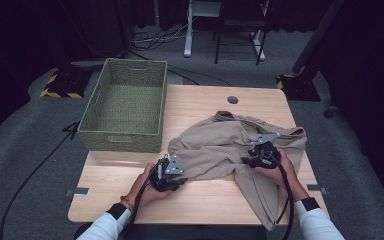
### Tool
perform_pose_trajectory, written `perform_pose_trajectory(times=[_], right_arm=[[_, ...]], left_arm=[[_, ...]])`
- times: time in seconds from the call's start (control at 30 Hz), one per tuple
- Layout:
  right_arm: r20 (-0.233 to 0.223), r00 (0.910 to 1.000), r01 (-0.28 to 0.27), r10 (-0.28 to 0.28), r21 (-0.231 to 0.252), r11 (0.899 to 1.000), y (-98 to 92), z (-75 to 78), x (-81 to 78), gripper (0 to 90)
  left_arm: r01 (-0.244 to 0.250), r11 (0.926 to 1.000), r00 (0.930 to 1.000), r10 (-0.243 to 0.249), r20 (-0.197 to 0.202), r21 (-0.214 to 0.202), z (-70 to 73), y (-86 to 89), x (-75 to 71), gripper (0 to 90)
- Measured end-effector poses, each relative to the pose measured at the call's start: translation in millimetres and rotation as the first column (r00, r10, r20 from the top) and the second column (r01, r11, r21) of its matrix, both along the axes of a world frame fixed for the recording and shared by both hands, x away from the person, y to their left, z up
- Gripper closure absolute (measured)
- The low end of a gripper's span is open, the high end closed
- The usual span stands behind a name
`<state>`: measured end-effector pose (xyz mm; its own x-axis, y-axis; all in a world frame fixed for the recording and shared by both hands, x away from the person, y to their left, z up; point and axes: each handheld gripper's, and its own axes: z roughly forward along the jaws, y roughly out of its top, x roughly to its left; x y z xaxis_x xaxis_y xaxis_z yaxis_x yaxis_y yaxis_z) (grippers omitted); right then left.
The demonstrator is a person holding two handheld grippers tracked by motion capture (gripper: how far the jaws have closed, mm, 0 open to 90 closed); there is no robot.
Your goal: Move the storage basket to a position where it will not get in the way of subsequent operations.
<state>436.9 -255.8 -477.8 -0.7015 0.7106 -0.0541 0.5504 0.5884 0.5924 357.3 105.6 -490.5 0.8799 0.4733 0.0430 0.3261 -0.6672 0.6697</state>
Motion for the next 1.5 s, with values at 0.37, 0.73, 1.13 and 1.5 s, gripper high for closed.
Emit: perform_pose_trajectory(times=[0.37, 0.73, 1.13, 1.5], right_arm=[[0.027, 0.9901, 0.137, -0.138, 0.030, 0.990, -31.5, -6.4, 14.6, 47.3], [0.124, 0.9588, 0.259, -0.256, -0.010, 0.966, -47.5, -8.5, 21.7, 45.7], [0.157, 0.9761, 0.141, -0.150, 0.070, 0.988, -64.9, 36.1, -28.4, 38.8], [0.084, 0.9689, 0.226, -0.233, 0.078, 0.971, -110.6, 9.1, -40.5, 40.8]], left_arm=[[0.078, 0.9834, 0.9949, -0.067, 0.076, -0.163, 49.6, 23.4, -33.4, 84.8], [-0.166, 0.9639, 0.9763, 0.191, 0.102, -0.208, 57.0, 59.6, -29.5, 70.0], [-0.064, 0.9964, 0.9953, 0.068, 0.068, -0.055, 29.2, 19.0, -22.9, 47.1], [0.020, 0.9997, 0.9986, -0.020, -0.050, 0.013, 0.5, -0.7, -12.2, 53.4]])
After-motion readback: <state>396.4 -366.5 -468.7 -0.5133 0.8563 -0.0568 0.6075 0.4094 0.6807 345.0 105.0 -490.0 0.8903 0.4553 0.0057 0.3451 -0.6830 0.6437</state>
